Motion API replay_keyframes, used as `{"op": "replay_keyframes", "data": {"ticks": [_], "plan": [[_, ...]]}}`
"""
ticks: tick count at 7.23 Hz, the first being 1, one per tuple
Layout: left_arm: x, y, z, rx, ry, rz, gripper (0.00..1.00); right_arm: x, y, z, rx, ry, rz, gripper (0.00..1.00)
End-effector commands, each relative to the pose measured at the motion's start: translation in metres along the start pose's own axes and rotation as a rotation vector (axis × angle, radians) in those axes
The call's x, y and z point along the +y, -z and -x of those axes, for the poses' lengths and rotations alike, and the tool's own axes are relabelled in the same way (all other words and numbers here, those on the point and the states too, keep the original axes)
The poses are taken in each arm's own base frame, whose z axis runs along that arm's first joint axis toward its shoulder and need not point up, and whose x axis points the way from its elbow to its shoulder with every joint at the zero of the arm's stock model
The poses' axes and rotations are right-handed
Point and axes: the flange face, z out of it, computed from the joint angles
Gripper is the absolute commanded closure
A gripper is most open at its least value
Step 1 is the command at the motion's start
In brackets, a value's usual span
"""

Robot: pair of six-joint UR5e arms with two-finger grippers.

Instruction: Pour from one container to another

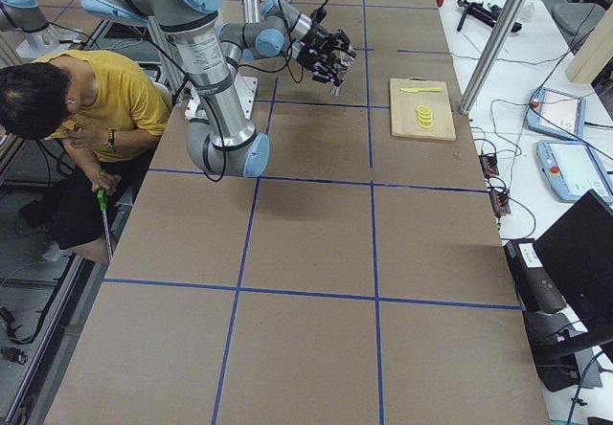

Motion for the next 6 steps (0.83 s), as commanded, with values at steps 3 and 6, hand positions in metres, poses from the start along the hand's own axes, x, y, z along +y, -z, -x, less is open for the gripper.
{"op": "replay_keyframes", "data": {"ticks": [3, 6], "plan": [[-0.0012, 0.0, 0.0005, 0.0, 0.002, -0.002, 1.0, 0.0006, -0.0011, -0.0011, 0.002, 0.047, 0.004, 1.0], [-0.0024, 0.0004, 0.0001, 0.001, 0.001, -0.003, 1.0, 0.0026, -0.0059, 0.0062, 0.003, -0.105, 0.009, 1.0]]}}
